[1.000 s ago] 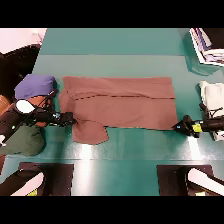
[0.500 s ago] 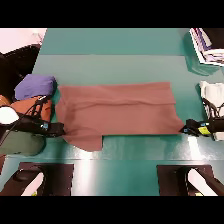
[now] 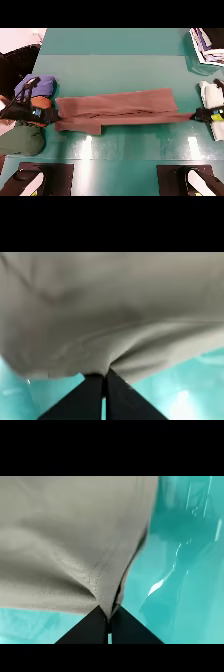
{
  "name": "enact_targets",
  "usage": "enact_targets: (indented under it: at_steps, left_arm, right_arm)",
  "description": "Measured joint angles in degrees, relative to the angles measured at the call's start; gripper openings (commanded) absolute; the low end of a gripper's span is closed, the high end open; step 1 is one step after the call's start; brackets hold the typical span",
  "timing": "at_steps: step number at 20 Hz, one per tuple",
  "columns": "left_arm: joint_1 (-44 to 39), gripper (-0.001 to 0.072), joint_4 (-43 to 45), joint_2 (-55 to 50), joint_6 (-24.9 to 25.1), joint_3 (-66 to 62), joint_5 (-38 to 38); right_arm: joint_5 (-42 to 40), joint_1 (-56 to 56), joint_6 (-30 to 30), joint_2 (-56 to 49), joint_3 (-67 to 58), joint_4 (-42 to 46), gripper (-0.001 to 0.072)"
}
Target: Fold the shirts.
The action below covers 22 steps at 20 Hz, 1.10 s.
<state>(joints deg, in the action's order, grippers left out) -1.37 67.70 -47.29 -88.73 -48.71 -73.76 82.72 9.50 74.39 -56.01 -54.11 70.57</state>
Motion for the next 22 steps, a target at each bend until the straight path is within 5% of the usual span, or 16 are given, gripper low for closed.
enact_targets:
  at_steps: [6,7,8,9,13,15,17,22]
  left_arm:
    - [0.00,0.0025,0.90,-17.68,4.07,-6.58,14.49]
    - [0.02,0.0074,0.92,-20.22,4.28,-7.45,16.48]
    - [0.02,0.0329,0.98,-22.23,4.55,-8.13,17.94]
    - [0.02,0.0511,1.07,-23.91,4.59,-8.72,19.19]
    - [0.02,0.0499,0.63,-26.82,4.61,-10.97,20.41]
    - [0.04,0.0496,0.52,-27.30,4.63,-12.61,18.36]
    - [0.04,0.0024,-0.31,-27.54,4.63,-13.77,16.20]
    - [-0.09,0.0023,-5.35,-27.78,5.01,-14.82,14.01]
  right_arm:
    - [-5.46,-6.71,0.92,-20.96,-15.41,-2.56,0.0043]
    - [-5.73,-7.15,1.01,-24.06,-17.70,-3.50,0.0229]
    - [-6.10,-7.41,1.03,-26.71,-19.71,-4.31,0.0353]
    - [-6.23,-7.45,1.03,-29.31,-21.68,-5.70,0.0355]
    - [-5.20,-5.29,0.28,-35.43,-26.40,-10.78,0.0357]
    - [-2.80,-2.69,-0.74,-36.54,-27.26,-12.22,0.0503]
    - [-0.39,0.55,-1.46,-37.18,-27.63,-12.74,0.0528]
    - [0.74,6.38,-3.50,-37.97,-23.28,-13.79,0.0528]
